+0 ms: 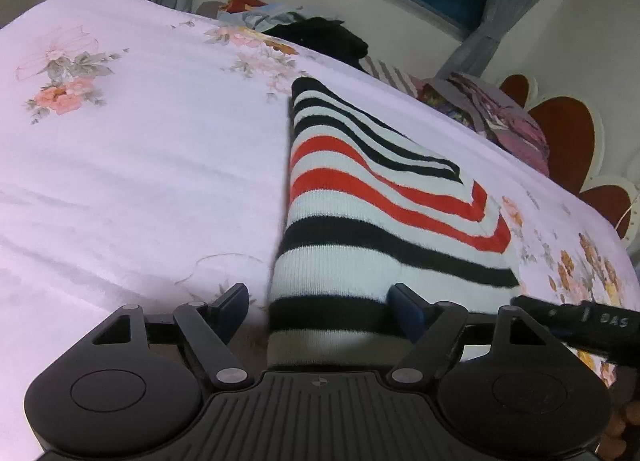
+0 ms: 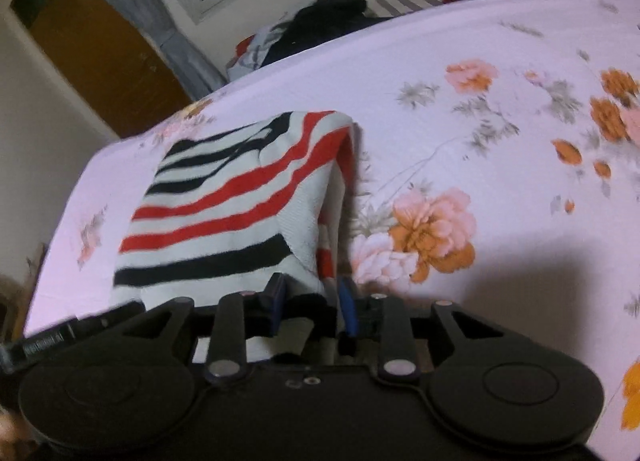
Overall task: Fold small clothes
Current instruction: 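Smooth and square the folded bundle's edges with both tools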
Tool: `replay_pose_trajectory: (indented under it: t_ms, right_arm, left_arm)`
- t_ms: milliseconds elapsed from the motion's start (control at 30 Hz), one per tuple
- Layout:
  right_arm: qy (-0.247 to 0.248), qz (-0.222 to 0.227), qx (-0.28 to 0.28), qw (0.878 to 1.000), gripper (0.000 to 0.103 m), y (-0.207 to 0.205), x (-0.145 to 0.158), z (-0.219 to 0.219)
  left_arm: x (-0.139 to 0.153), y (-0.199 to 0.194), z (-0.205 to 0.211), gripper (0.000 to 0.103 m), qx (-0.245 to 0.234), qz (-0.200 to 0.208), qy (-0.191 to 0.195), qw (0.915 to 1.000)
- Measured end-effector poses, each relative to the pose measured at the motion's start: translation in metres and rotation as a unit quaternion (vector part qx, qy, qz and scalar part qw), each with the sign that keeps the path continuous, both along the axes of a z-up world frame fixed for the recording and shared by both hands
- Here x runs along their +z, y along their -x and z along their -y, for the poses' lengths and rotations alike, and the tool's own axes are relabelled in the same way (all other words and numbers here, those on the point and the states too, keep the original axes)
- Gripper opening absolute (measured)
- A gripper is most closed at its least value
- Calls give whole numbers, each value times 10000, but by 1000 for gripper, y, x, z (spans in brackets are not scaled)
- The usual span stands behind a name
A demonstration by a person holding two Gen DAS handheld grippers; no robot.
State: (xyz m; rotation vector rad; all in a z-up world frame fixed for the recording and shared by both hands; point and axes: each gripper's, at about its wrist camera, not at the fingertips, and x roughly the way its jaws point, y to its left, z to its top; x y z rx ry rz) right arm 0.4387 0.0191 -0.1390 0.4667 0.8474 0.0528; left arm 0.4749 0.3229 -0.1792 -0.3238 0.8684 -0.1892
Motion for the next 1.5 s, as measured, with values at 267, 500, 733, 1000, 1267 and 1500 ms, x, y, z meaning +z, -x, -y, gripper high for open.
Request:
replay_pose_trajectory:
  t_ms: [267, 500, 733, 1000, 1267, 1500]
  right_arm:
    - [240, -74, -121, 9996, 30, 42, -3, -11]
    - [455, -321, -456, 9974, 35, 40, -28, -22]
    - [651, -437, -575, 9953, 36, 36, -28, -30]
    - [822, -584, -492, 9937, 36, 31, -25, -34]
    - [943, -609, -303, 9932, 40, 28, -24, -34]
    - [1072, -497, -168, 9928, 45, 30, -25, -35]
  left_arm:
    - [4, 20, 2, 78, -173, 11, -227, 9996]
    - [3, 20, 5, 78, -264, -2, -288, 9992]
    - [5, 20, 9, 103, -356, -112, -324, 9988]
    - [5, 17, 20, 103, 96, -711, -844, 9939]
    - [9, 27, 33, 103, 310, -455, -1345, 9894]
    - [18, 35, 51, 103, 363, -151, -1970, 9796]
